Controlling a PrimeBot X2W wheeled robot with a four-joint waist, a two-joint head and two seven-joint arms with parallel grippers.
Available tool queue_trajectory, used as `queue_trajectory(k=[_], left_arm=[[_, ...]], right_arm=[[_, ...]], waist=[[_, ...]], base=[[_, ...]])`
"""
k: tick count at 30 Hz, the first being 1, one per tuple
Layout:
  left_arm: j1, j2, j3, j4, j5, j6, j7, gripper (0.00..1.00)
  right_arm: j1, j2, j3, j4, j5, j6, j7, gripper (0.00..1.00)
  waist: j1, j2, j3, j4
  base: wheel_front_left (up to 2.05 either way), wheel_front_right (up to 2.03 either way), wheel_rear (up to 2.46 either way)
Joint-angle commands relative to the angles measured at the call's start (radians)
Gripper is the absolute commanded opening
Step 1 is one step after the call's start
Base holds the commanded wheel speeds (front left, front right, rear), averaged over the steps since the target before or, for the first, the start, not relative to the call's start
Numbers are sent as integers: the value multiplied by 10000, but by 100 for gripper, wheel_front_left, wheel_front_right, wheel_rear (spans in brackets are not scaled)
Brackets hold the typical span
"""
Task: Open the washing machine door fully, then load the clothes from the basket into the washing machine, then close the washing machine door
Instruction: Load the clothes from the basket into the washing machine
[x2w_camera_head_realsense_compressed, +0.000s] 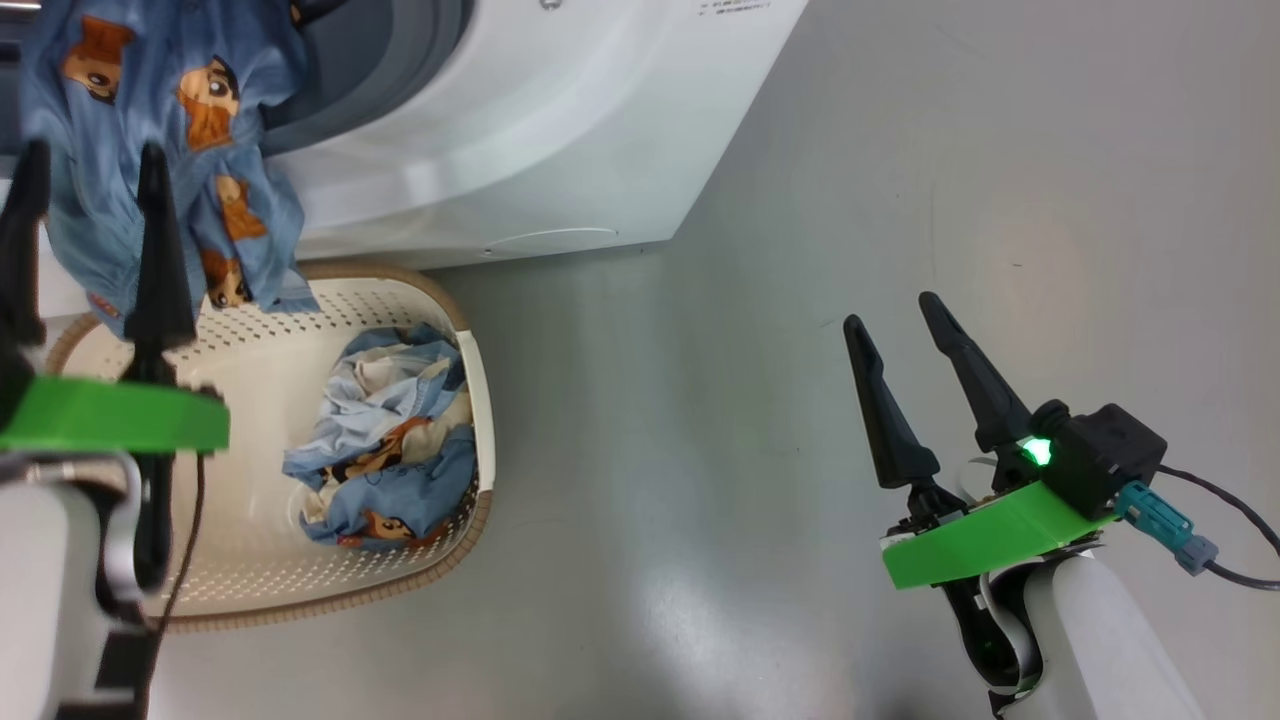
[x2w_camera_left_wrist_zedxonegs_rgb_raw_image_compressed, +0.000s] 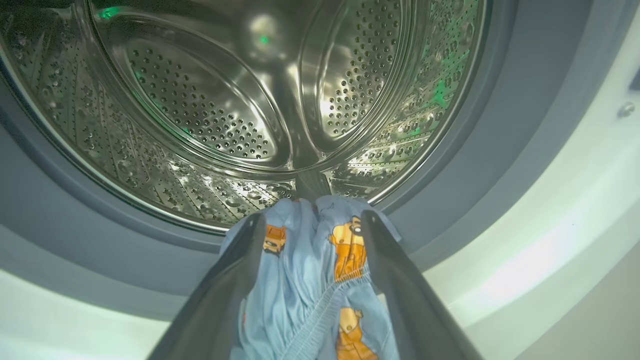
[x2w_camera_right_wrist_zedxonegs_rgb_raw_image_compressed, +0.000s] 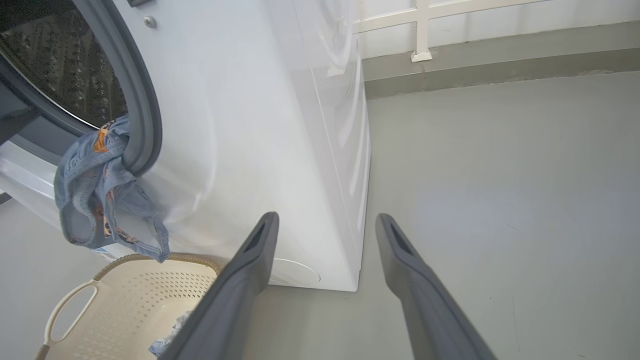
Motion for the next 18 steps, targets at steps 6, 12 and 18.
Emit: queue_trajectory(k=[6,12,18], left_arm=[[1398,470,665,-1186,-174,395,191,100],[2332,337,758,-1661,-315,605,173,100],[2996,132,925,-1661,-498,810,68,100]], right_arm=[[356,57,135,-165,-225,14,-48,100],[357,57,98,-113,-291,14,-48,100],[380,57,116,-80,-304,14,-48,100]], waist=[[0,-1,10,140],[0,-1,-36,264],[0,-1,-123,334]], base=[[0,0,0],[0,0,0],[0,0,0]])
